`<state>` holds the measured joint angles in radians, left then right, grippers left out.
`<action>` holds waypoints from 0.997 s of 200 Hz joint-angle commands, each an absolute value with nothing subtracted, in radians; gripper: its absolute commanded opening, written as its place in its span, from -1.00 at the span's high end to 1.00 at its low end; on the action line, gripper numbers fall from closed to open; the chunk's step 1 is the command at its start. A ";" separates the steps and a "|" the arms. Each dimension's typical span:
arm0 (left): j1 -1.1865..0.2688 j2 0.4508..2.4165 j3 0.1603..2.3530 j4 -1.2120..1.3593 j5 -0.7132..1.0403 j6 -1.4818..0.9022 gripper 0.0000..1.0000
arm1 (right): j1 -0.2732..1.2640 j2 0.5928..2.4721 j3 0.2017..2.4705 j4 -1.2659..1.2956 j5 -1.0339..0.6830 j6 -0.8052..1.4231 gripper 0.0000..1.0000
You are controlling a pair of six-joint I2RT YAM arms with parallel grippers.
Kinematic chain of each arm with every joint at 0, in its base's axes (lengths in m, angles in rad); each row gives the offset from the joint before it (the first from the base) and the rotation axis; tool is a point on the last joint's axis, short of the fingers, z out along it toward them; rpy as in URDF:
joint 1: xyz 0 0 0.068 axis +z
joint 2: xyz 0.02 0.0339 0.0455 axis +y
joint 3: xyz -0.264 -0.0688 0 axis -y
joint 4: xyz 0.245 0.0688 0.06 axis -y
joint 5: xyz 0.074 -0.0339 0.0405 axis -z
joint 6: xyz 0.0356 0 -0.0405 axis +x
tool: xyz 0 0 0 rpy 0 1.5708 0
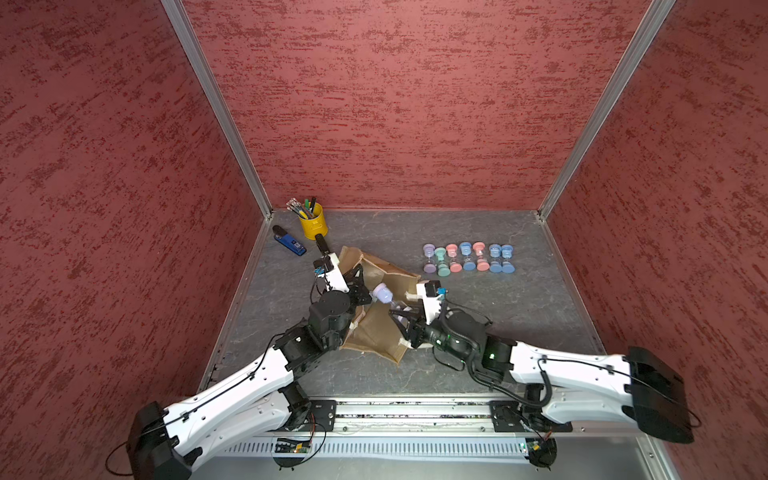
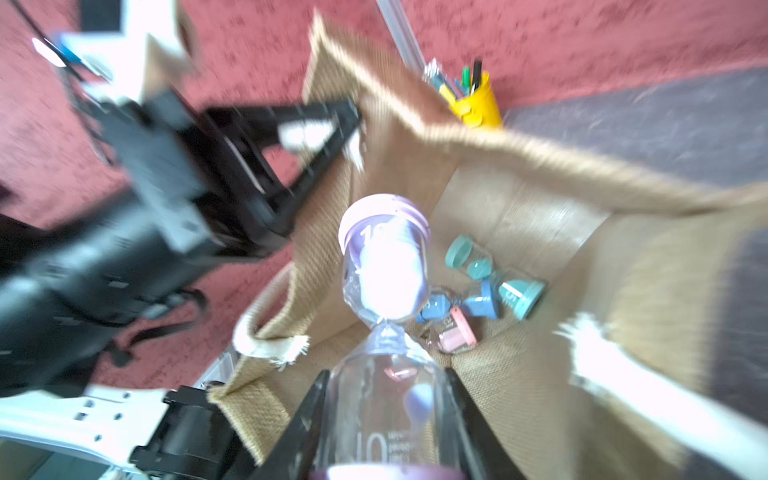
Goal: 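Lift the lilac 10 timer out of the bag and carry it toward the row, then stand the lilac 10 timer beside the teal timer and open the right gripper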
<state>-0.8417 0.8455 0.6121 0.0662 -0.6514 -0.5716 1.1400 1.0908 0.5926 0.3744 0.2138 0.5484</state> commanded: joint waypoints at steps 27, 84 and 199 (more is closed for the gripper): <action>-0.836 0.887 0.653 0.050 -0.696 -0.581 1.00 | 0.945 0.725 0.513 0.074 0.313 0.599 0.58; -0.835 0.862 0.628 0.041 -0.695 -0.597 1.00 | 0.628 0.612 0.509 -0.236 0.269 0.636 0.50; -0.835 0.858 0.656 0.006 -0.652 -0.607 1.00 | 0.541 1.191 0.346 0.266 0.188 0.636 0.45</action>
<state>-0.8398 0.8711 0.6418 0.0261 -0.6624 -0.5980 0.5514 1.1297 0.3557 0.0586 0.2184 0.6437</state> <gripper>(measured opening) 0.100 0.393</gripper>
